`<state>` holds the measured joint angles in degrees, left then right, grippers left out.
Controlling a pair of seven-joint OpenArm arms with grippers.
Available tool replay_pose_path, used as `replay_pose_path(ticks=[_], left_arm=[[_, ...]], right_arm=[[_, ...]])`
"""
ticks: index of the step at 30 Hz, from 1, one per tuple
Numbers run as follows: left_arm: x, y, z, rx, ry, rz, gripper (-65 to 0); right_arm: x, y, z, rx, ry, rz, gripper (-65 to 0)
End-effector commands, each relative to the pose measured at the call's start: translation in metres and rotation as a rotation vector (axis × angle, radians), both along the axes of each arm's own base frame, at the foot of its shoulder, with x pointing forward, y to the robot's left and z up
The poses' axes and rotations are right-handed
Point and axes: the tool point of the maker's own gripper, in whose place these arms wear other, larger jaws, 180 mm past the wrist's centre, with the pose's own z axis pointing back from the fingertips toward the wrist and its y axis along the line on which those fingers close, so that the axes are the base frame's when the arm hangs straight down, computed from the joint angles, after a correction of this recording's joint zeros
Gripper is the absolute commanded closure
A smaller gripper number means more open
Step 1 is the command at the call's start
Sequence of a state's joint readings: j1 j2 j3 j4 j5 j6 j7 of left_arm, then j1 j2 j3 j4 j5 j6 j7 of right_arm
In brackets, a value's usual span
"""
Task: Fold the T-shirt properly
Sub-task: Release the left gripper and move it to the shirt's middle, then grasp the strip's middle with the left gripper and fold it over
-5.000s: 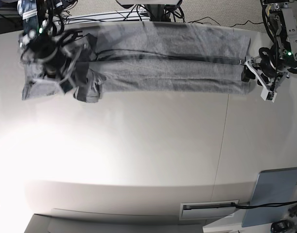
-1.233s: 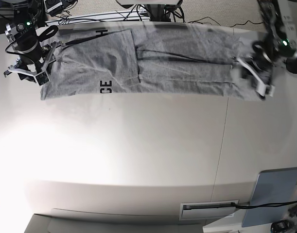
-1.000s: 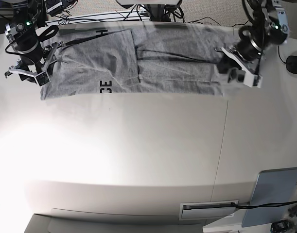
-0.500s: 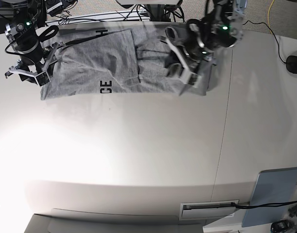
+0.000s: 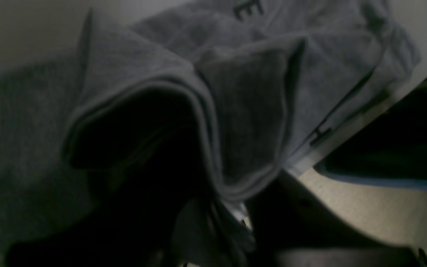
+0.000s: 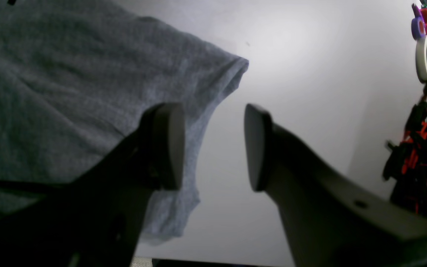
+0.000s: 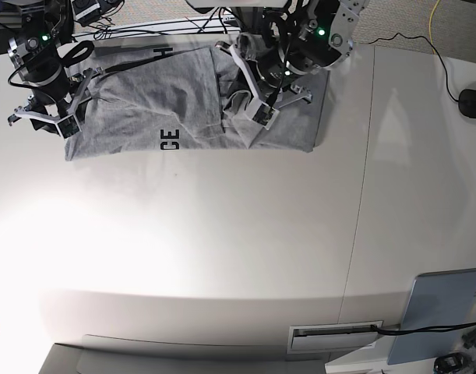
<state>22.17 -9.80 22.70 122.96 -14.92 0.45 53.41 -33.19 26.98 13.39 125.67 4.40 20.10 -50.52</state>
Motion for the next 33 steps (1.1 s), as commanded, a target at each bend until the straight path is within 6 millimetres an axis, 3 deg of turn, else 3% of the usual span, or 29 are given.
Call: replay_pose_path(ticks=[1,3,5,11,14,17,19,20,23,29,33], left_arm=[[0.005,-0.006,0.010,-0.042,-0.032,0.003,-17.0],[0.003,-0.014,0.015,-0.069,-0.052,-0.039,-28.2],[0.001,-0.023,0.021,-0.096,-0.085,-0.097,-34.2],[0.002,-0.036,0.039,-0.159,-0.191,-0.171,-34.6],[0.004,-0.028,0.030,-0.078,-0.200,-0.171,-34.6],[0.010,-0.005,0.011,0.085,-0.175,-0.122,-34.5],[0.014,0.006,0.005,0.159,-0.182,-0.099,-30.8],[0.014,0.008,0.005,0.168,-0.190,-0.100,-25.3],[0.016,0.004,0.002,0.152,-0.203,-0.102,-1.0],[0.008,0.009,-0.035,0.215,-0.129,-0.119,0.0],[0.008,0.007,-0.042,0.205,-0.128,-0.119,0.0]], right_arm=[[0.005,-0.001,0.010,-0.015,-0.036,0.012,-26.4],[0.006,-0.001,0.010,-0.015,-0.037,0.012,-26.4],[0.006,-0.001,0.010,-0.015,-0.037,0.012,-26.4],[0.005,-0.001,0.010,-0.016,-0.036,0.012,-26.4],[0.005,-0.002,0.010,-0.020,-0.036,0.011,-26.4],[0.005,-0.005,0.011,-0.039,-0.033,0.004,-26.4],[0.005,-0.008,0.012,-0.061,-0.035,0.002,-26.4],[0.005,-0.009,0.012,-0.066,-0.035,0.001,-26.4],[0.005,-0.011,0.012,-0.076,-0.036,0.000,-26.4],[0.004,-0.014,0.012,-0.094,-0.028,-0.007,-26.4],[0.004,-0.014,0.012,-0.093,-0.028,-0.007,-26.4]])
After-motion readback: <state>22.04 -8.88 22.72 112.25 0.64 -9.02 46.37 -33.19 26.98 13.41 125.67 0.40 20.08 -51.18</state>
